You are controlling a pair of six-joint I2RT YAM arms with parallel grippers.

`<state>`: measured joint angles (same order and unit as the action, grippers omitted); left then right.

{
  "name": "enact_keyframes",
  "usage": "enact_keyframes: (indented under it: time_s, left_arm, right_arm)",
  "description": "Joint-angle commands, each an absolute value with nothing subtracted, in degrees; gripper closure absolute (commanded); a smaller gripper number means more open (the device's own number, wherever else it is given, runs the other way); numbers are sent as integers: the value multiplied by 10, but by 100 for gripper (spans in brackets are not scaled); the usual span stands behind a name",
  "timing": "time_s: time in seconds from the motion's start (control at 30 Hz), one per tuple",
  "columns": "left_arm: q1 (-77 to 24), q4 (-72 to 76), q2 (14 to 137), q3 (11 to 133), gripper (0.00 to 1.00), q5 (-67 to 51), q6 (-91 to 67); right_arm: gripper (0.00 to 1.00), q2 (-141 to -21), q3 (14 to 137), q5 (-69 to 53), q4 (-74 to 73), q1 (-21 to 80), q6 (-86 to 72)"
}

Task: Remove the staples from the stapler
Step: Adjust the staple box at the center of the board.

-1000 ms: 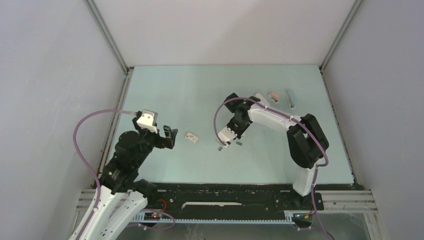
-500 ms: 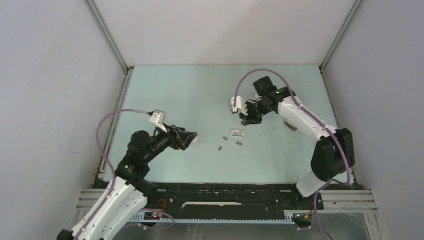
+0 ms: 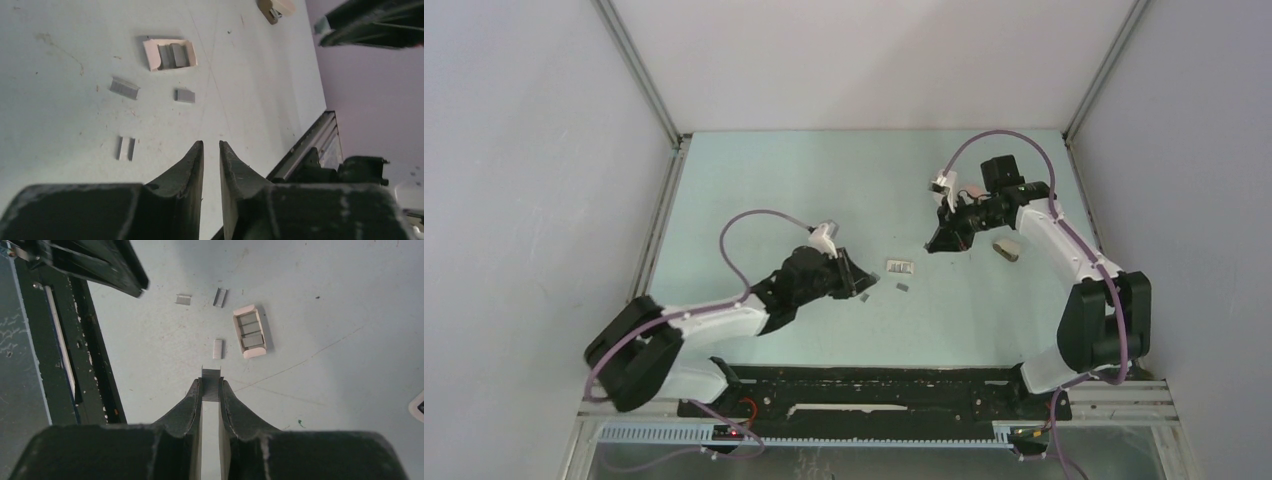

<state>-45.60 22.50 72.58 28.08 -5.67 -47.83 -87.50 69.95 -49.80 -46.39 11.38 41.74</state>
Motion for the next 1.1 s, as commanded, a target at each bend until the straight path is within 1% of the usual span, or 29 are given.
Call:
enact_keyframes:
  time_s: [0.0,0.13,0.23,0.33,0.47,0.67,1.07]
  left_arm:
    - [-467,280,802,366,79,-21,-520]
    - [-469,277,880,416,84,-30,-521]
    - [-470,245,925,455,86,-23,-525]
    - [-473,219,954,478,91,-15,-527]
    - [-483,188,978,497,96,-6,-525]
    - [-491,174,1016,506,97,-2,-531]
    - [-484,118,1064,550,96,73,-523]
  right_arm:
    - [88,-852,700,-530,-442,107,393]
    - [88,-850,700,-533,-445,106,399]
    - [88,-847,700,-532,-446,106,401]
    - [88,-844,699,-532,-447,101,402]
    - [88,-844,697,-534,-447,98,405]
    - [88,-848,698,-535,-450,98,409]
    - [88,-845,698,-536,-453,96,415]
